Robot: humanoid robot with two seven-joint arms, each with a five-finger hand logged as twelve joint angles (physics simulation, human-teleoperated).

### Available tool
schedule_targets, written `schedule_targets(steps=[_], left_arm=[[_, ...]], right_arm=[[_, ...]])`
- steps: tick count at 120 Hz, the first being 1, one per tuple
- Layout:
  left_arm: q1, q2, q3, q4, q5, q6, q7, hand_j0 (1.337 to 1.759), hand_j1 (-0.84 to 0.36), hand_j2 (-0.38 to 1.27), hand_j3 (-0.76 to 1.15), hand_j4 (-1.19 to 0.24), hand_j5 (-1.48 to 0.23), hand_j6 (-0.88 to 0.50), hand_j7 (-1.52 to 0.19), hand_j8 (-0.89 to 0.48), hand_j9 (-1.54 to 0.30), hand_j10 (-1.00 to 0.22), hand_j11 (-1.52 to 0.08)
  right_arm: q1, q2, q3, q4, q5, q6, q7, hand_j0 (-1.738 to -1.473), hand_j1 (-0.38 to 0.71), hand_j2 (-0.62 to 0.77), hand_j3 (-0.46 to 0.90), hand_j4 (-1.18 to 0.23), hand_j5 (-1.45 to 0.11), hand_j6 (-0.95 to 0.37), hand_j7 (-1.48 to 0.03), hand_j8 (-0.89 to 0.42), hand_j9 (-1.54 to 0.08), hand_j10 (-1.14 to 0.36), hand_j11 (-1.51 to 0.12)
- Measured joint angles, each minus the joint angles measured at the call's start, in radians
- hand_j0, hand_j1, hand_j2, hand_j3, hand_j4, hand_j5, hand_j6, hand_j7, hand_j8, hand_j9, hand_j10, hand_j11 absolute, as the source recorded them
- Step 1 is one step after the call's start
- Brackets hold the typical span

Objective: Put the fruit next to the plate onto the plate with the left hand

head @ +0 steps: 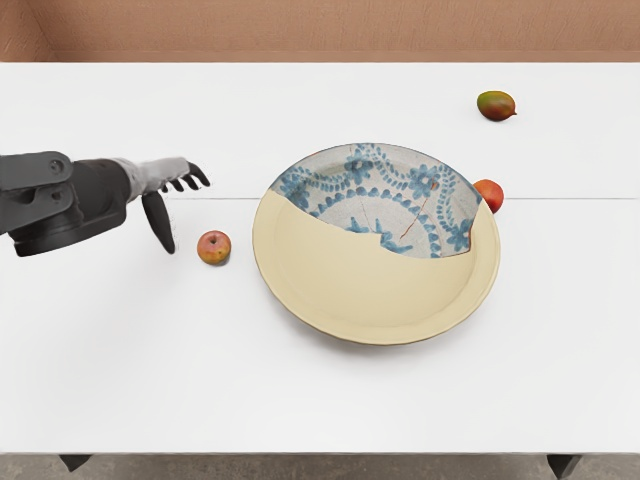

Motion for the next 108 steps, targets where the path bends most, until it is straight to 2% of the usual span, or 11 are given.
schedule_targets(steps=[19,46,108], left_arm=[[0.002,0.008,0.051,-0.039,0.003,0.059,0.028,1.658,0.05,0.05,0.0,-0.26,-0.33,-0.26,-0.33,-0.26,-0.33,-0.26,-0.33],[0.003,-0.003,0.068,-0.069,-0.009,0.088,0.081,1.658,0.04,0.05,0.0,-0.26,-0.34,-0.26,-0.34,-0.26,-0.34,-0.26,-0.33],[0.009,-0.141,0.073,-0.039,-0.014,0.174,0.093,1.658,0.05,0.05,0.0,-0.25,-0.33,-0.26,-0.33,-0.26,-0.33,-0.25,-0.33]], right_arm=[[0.0,0.0,0.0,-0.001,0.0,0.0,0.0,-1.658,-0.31,-0.01,0.0,-0.03,-0.04,-0.03,-0.04,-0.03,-0.04,-0.03,-0.04],[0.0,0.0,0.0,-0.001,0.0,-0.001,0.0,-1.658,-0.31,-0.01,0.0,-0.03,-0.04,-0.03,-0.04,-0.03,-0.04,-0.03,-0.04],[0.0,0.0,0.001,-0.002,0.0,-0.001,0.0,-1.658,-0.31,-0.01,0.0,-0.03,-0.04,-0.03,-0.04,-0.03,-0.04,-0.03,-0.04]])
